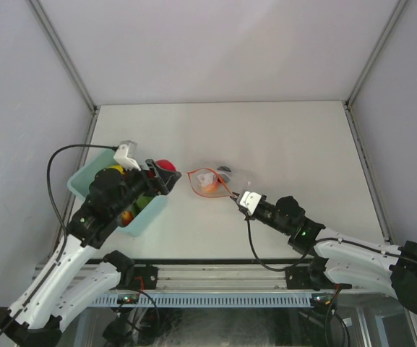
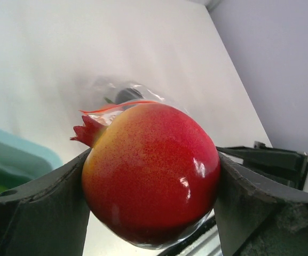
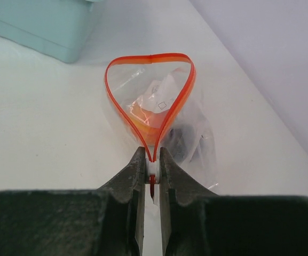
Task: Open the zip-top bag and remove the fake food
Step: Place the fake fruit in the bin.
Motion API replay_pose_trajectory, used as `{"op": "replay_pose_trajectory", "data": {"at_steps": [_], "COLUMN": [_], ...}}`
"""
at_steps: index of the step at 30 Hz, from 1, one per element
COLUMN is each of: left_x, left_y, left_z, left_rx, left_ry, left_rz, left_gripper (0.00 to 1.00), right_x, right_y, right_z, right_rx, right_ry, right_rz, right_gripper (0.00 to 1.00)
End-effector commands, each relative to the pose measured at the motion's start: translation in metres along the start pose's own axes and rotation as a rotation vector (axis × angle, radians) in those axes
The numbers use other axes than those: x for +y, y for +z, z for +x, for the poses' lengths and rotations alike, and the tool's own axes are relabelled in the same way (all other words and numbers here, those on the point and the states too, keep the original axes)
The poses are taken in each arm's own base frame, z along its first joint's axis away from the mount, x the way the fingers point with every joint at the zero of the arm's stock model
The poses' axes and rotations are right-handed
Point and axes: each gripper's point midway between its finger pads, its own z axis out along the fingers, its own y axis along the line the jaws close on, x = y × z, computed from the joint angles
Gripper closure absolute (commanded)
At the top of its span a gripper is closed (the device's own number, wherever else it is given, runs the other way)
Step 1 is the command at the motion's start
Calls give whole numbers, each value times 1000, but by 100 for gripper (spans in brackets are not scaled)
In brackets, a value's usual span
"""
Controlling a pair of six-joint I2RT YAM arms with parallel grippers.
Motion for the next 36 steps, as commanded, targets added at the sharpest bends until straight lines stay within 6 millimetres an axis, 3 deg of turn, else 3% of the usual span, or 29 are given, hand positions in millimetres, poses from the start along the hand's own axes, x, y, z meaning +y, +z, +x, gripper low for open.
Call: {"op": "replay_pose_trajectory", "data": {"at_steps": [1, 10, 19, 29, 30, 31, 32, 36], "left_x": [41, 95, 130, 170, 174, 178, 182, 195], "left_y": [-13, -43, -60, -66, -65, -65, -64, -63], "left_z": [-9, -21, -22, -18, -17, -16, -15, -14], "left_rx": [-90, -154, -173, -165, -159, -152, -146, -147], "left_ry": [-30, -62, -55, -83, -83, -92, -98, -112], "left_rz": [-210, -521, -694, -805, -807, -819, -823, -852], "left_gripper": [100, 100, 100, 100, 46, 7, 0, 0], "right_x": [-13, -15, -15, -13, -13, -13, -13, -13], "right_y": [3, 2, 1, 1, 1, 1, 2, 2], "right_z": [-21, -18, -17, -14, -14, -14, -14, -13], "right_rx": [-56, -52, -49, -40, -41, -40, -39, -37], "right_ry": [31, 49, 55, 60, 60, 61, 60, 63], "right_rz": [47, 36, 30, 25, 23, 23, 22, 20], "right_gripper": [100, 100, 100, 100, 100, 100, 100, 100]}}
